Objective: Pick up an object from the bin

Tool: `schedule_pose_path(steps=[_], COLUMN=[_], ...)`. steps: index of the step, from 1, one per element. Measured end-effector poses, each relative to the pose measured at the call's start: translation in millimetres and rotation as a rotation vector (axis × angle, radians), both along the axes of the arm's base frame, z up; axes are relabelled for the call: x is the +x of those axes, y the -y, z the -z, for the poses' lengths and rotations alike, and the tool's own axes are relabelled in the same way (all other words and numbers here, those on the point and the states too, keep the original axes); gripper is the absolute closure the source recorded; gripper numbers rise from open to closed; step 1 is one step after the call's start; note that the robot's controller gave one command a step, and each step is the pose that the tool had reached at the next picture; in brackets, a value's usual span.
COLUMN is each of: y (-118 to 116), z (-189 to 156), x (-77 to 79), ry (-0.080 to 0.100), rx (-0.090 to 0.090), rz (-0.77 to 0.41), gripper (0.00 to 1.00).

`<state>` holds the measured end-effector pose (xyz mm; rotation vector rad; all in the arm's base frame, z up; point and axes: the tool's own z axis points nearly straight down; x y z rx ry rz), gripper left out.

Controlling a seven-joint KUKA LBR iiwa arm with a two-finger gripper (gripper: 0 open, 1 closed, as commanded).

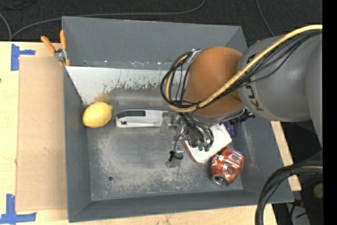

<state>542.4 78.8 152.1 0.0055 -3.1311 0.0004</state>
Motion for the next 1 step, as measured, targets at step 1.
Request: schedule_pose_path(steps=[1], y=[0.6], z=[-4.5], x=[1.8], ry=[0.008], rx=[0.001], rz=[0.005], gripper=[0.00])
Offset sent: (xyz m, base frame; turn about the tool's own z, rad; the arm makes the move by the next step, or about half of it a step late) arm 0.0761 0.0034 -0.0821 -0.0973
